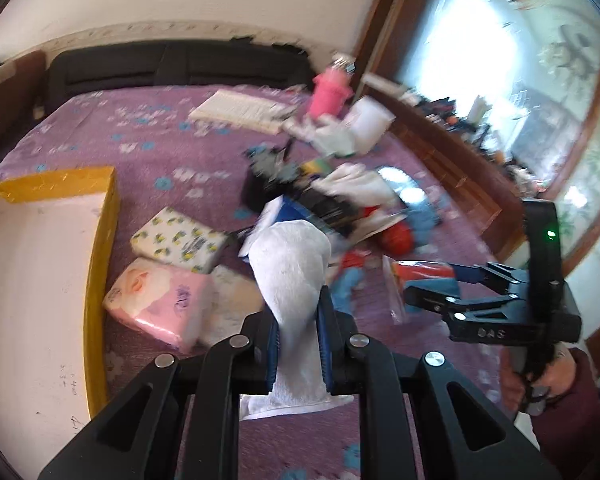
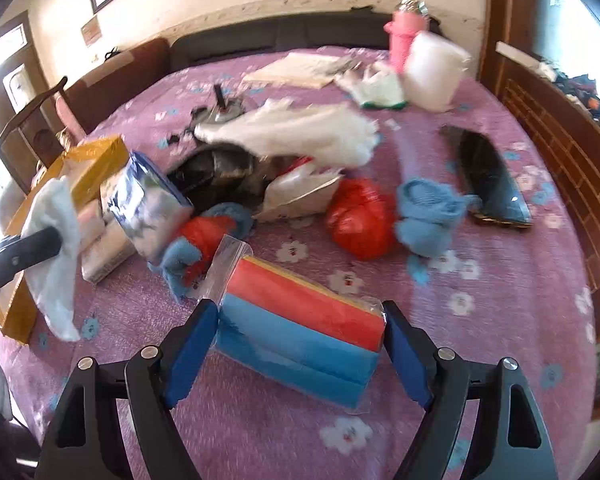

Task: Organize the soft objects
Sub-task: 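Grasp white cloth with left tool while right tool grasps red-blue sponge pack, then carry cloth into yellow tray with left tool while right tool drops sponge pack there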

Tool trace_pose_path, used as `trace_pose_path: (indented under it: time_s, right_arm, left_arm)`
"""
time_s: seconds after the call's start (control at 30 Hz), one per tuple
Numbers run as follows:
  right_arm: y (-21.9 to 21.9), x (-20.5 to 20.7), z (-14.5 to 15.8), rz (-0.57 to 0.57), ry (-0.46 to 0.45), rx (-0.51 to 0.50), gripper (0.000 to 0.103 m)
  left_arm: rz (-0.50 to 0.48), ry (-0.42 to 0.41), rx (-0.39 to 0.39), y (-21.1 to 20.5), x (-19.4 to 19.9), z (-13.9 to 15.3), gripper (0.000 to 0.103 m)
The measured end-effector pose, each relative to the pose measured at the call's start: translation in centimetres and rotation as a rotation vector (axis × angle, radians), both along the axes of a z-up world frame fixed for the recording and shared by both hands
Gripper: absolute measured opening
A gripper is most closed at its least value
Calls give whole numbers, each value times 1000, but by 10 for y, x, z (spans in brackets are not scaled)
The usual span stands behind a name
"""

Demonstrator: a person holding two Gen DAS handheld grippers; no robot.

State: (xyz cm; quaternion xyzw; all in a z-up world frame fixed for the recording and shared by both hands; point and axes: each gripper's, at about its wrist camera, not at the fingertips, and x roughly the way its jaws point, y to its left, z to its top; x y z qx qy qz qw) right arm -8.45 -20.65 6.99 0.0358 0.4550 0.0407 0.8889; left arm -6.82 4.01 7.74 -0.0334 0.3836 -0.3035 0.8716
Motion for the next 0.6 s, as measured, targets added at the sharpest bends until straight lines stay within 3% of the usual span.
trace_pose_path:
  time_s: [0.13, 0.27, 0.6]
  right_arm:
    - [2, -20, 24, -24, -65, -16, 85]
    - [16, -32, 45, -4, -113, -34, 85]
    - [79, -35, 99, 139, -276, -13, 85]
  left_arm:
    - [-24, -12, -18, 5, -9, 12, 16]
    - [-6, -34, -90, 26, -19, 31, 16]
    - [154, -66, -172, 112, -25, 67, 16]
